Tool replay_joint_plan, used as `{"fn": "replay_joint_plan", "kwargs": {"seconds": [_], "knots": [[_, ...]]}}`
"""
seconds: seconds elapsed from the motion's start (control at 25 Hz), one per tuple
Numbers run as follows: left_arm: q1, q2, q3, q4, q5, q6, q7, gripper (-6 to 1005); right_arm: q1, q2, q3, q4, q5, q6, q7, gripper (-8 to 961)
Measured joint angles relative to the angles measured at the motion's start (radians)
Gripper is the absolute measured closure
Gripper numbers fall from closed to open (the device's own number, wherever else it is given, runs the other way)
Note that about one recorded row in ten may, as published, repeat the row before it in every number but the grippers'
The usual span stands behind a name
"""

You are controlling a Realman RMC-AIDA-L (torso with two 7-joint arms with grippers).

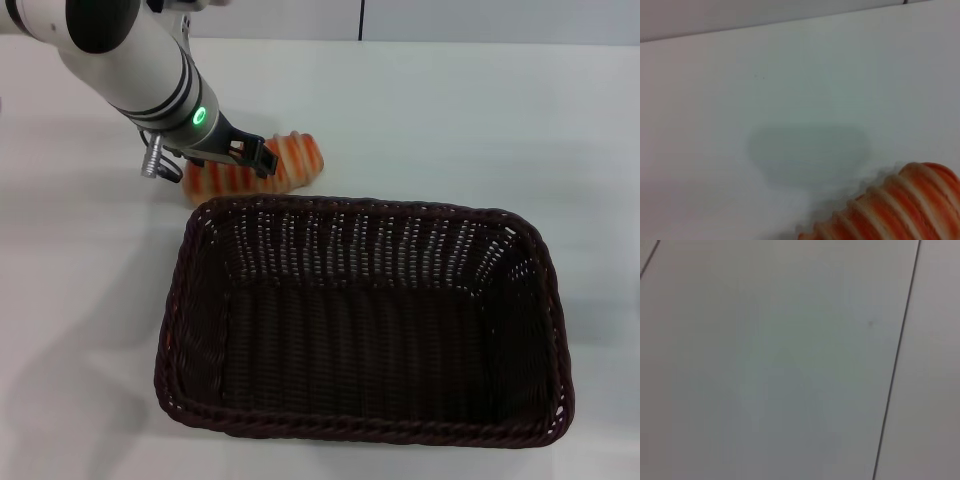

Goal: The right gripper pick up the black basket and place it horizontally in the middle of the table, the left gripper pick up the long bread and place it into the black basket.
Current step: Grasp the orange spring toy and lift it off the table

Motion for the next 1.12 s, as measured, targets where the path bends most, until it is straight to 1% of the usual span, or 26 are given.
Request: {"fn": "replay_joint_plan", "kwargs": {"seconds": [0.24,0.32,0.76,0.96,1.12], "knots": [[-0.002,-0.002,0.010,0.027,-0.001,0.027,0.001,190,-0.006,0.000,-0.003,-0.012,0.000,-0.001,-0.004,586],[-0.007,-0.004,0.020,0.060,-0.006,0.054,0.004,190,-0.009,-0.001,-0.003,-0.018,0.000,-0.001,-0.005,586],[-0.020,-0.004,0.052,0.081,-0.011,0.081,0.014,191,-0.020,-0.003,-0.009,-0.032,0.000,-0.001,-0.006,585],[-0.020,-0.004,0.052,0.083,-0.012,0.092,0.018,322,-0.025,-0.003,-0.009,-0.039,0.000,-0.001,-0.007,585],[-0.013,-0.001,0.051,0.052,-0.008,0.084,0.019,339,-0.025,-0.003,-0.009,-0.039,0.000,-0.001,-0.007,585]]}}
